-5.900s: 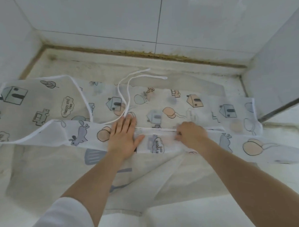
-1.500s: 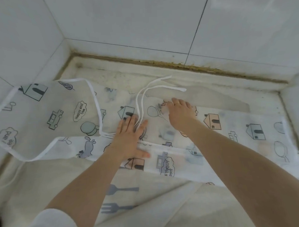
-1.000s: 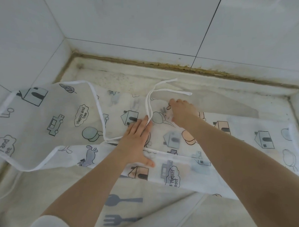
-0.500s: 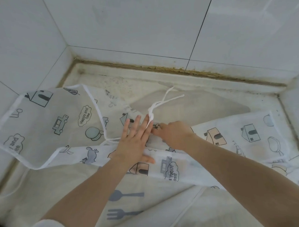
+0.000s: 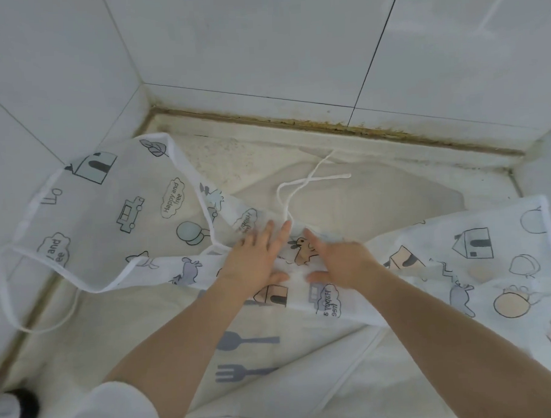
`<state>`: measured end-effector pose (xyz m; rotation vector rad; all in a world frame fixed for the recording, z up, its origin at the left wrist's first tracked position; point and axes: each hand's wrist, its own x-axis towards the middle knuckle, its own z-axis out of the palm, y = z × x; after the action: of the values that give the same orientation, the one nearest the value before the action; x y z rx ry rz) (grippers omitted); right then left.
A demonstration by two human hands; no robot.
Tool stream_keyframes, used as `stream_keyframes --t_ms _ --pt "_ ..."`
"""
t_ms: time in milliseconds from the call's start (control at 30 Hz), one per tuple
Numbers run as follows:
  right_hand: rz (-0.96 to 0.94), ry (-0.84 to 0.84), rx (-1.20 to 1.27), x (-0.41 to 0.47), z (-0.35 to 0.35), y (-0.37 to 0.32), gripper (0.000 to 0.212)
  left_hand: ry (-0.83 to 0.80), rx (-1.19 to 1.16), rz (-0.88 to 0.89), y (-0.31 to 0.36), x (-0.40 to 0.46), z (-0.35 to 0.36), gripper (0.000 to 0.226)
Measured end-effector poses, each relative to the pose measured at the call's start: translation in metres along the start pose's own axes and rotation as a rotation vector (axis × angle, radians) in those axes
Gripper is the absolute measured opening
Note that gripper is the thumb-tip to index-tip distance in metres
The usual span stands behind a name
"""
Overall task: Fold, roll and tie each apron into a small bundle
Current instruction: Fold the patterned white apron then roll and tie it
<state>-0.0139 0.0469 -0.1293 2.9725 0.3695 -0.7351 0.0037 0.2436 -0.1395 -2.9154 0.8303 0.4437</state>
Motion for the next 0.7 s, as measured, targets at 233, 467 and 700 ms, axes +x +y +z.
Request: stream_keyframes --t_ms 233,467,700 --pt "0.228 -0.135 0.011 -0.009 -0.007 0.034 0.083 0.374 0.144 -0.042 -0.054 -0.036 0.02 0.066" --pt "0.209 0.041 -0.279 -0.012 -0.009 0.004 0.054 0.234 -0.312 -0.381 -0.069 -0.019 0.016 0.089" --pt "0.387 0.041 0.233 0.007 0.0 -0.033 0.065 0.17 -0.587 -0.399 -0.086 -0.003 -0.005 0.046"
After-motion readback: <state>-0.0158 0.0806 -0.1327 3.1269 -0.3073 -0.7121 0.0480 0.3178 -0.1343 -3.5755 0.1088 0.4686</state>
